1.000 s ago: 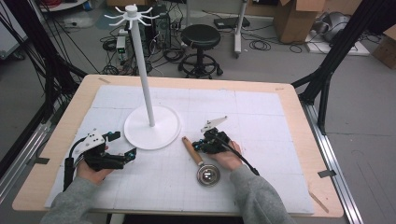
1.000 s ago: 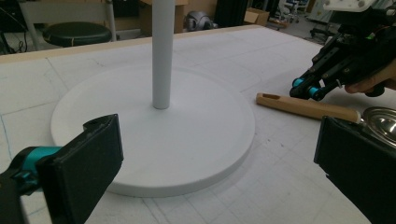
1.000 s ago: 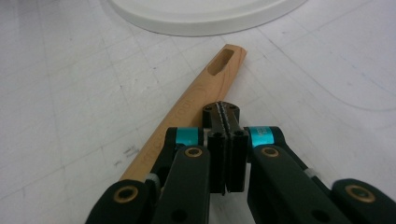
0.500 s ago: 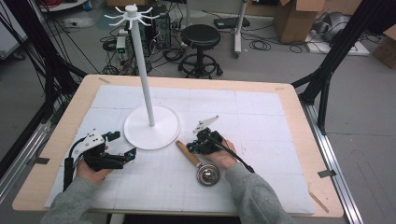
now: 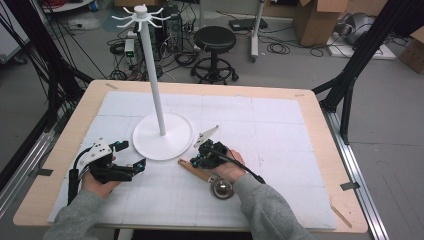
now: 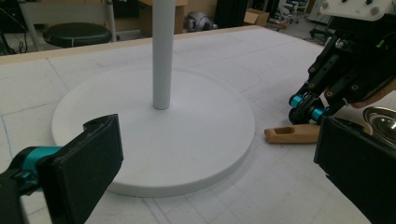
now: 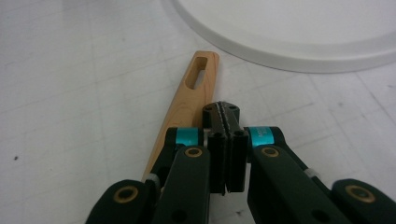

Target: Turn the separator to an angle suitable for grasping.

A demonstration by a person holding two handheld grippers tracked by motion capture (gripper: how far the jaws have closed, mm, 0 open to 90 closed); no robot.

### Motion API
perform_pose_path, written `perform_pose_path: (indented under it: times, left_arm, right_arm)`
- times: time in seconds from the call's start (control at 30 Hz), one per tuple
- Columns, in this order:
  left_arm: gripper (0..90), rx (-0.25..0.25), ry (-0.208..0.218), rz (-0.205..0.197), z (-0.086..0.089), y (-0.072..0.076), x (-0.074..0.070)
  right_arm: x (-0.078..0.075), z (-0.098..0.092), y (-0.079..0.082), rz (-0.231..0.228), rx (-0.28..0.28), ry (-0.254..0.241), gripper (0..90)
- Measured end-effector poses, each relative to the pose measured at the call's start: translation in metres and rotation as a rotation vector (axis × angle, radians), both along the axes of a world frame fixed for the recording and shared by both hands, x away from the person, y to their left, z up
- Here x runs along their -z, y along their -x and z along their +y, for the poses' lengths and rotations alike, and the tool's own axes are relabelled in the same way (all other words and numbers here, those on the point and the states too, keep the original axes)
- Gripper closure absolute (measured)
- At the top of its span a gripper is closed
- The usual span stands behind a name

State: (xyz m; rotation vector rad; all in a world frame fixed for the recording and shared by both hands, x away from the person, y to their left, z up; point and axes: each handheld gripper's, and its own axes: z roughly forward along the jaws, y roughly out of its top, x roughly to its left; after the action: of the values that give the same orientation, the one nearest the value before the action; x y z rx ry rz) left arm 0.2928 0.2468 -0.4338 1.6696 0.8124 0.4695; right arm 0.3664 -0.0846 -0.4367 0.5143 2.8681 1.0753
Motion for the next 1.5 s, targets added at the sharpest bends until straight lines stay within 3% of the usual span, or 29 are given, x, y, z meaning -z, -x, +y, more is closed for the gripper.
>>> perform_pose_path:
  times: [0.6, 0.7, 0.8, 0.93, 1.13, 1.17, 1.27, 1.3, 1.33, 1.37, 1.47, 1.5]
  left_arm:
    - [1.7, -0.002, 0.004, 0.006, 0.000, -0.001, 0.001]
    - [1.7, -0.004, 0.010, 0.008, 0.001, -0.002, 0.002]
    - [1.7, -0.003, 0.013, 0.007, 0.001, -0.003, 0.002]
    - [1.8, 0.004, 0.008, 0.013, 0.000, -0.003, 0.002]
    - [1.8, 0.001, 0.005, 0.012, 0.003, 0.001, 0.002]
    - [1.8, -0.001, 0.012, 0.014, 0.004, 0.001, 0.003]
    - [1.7, -0.005, 0.027, 0.017, 0.007, 0.000, 0.004]
    - [1.8, -0.006, 0.030, 0.015, 0.006, 0.000, 0.004]
    - [1.7, -0.006, 0.030, 0.015, 0.006, 0.000, 0.004]
    - [1.7, -0.002, 0.023, 0.017, 0.005, 0.000, 0.004]
    - [1.7, 0.003, 0.017, 0.013, 0.005, 0.000, 0.004]
    - [1.7, 0.003, 0.021, 0.013, 0.005, 0.001, 0.004]
  right_arm:
    - [-0.002, 0.015, 0.017, 0.022, -0.132, 0.027, 90.0]
    - [-0.003, 0.017, 0.020, 0.009, -0.149, 0.035, 90.0]
    - [-0.005, 0.016, 0.020, 0.003, -0.154, 0.030, 90.0]
    - [-0.017, 0.009, 0.023, -0.011, -0.142, -0.026, 88.7]
    - [-0.023, 0.004, 0.028, -0.019, -0.138, -0.031, 77.3]
    - [-0.025, 0.002, 0.031, -0.026, -0.129, -0.042, 71.5]
    - [-0.027, -0.002, 0.034, -0.035, -0.127, -0.041, 66.8]
    - [-0.028, -0.006, 0.038, -0.048, -0.112, -0.042, 60.0]
    - [-0.028, -0.006, 0.038, -0.048, -0.112, -0.042, 60.0]
    - [-0.029, -0.011, 0.040, -0.041, -0.085, -0.042, 46.5]
    - [-0.028, -0.015, 0.041, -0.016, -0.069, -0.031, 39.2]
    - [-0.027, -0.016, 0.042, -0.030, -0.066, -0.017, 35.2]
